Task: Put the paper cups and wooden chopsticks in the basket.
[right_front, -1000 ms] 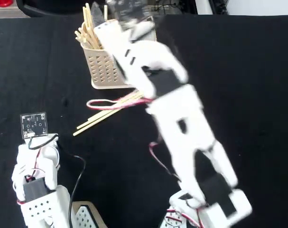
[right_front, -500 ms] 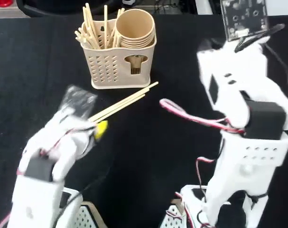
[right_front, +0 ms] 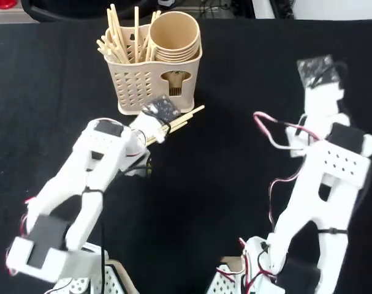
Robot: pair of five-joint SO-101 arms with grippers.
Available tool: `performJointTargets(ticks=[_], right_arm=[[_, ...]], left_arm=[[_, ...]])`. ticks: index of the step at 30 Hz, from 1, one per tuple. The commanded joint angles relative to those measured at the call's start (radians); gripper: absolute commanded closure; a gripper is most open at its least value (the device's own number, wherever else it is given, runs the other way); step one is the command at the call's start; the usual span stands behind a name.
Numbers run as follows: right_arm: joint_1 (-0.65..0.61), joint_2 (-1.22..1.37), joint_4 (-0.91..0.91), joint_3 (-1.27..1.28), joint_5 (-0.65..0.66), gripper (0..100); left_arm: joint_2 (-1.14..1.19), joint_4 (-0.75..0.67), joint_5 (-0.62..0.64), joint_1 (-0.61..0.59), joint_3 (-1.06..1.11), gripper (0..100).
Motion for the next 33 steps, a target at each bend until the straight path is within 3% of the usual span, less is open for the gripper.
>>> performJointTargets(ticks=[1, 6, 11, 20, 26, 33], right_arm=[[0.018, 0.001, -0.101, 0.124, -0.003, 98.6], [-0.058, 0.001, -0.106, 0.208, -0.06, 98.6], [-0.153, 0.001, -0.187, 0.298, -0.147, 98.6], [-0.166, 0.001, -0.324, 0.443, -0.199, 98.6], [-0.164, 0.001, -0.407, 0.522, -0.196, 98.5], [-0.167, 0.001, -0.456, 0.581, -0.19, 98.4]], left_arm=[[0.048, -0.06, -0.069, 0.002, -0.059, 75], [0.08, -0.121, -0.078, -0.053, -0.088, 75], [0.083, -0.157, -0.169, -0.117, -0.104, 75], [0.33, -0.244, -0.204, -0.159, -0.22, 75], [0.466, -0.143, -0.141, -0.16, -0.377, 77], [0.465, 0.048, -0.328, -0.16, -0.392, 94]])
